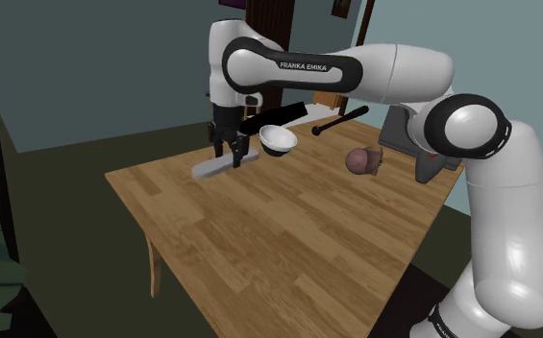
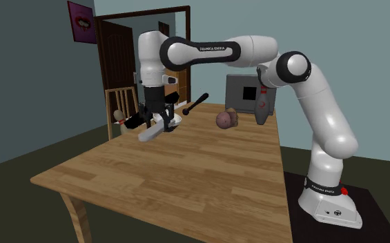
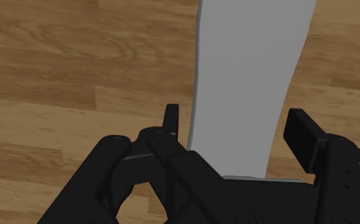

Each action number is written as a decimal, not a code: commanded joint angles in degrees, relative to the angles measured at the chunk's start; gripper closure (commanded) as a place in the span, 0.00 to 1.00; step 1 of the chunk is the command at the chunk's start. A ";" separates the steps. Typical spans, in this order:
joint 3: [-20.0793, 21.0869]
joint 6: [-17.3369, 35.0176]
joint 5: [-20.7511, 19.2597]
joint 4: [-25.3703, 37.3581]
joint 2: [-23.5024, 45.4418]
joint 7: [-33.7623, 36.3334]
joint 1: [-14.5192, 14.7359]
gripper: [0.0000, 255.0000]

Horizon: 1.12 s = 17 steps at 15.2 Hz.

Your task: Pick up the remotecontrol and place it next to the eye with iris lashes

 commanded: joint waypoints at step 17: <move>-3.30 8.92 14.45 -35.10 -29.99 -19.17 -18.39 1.00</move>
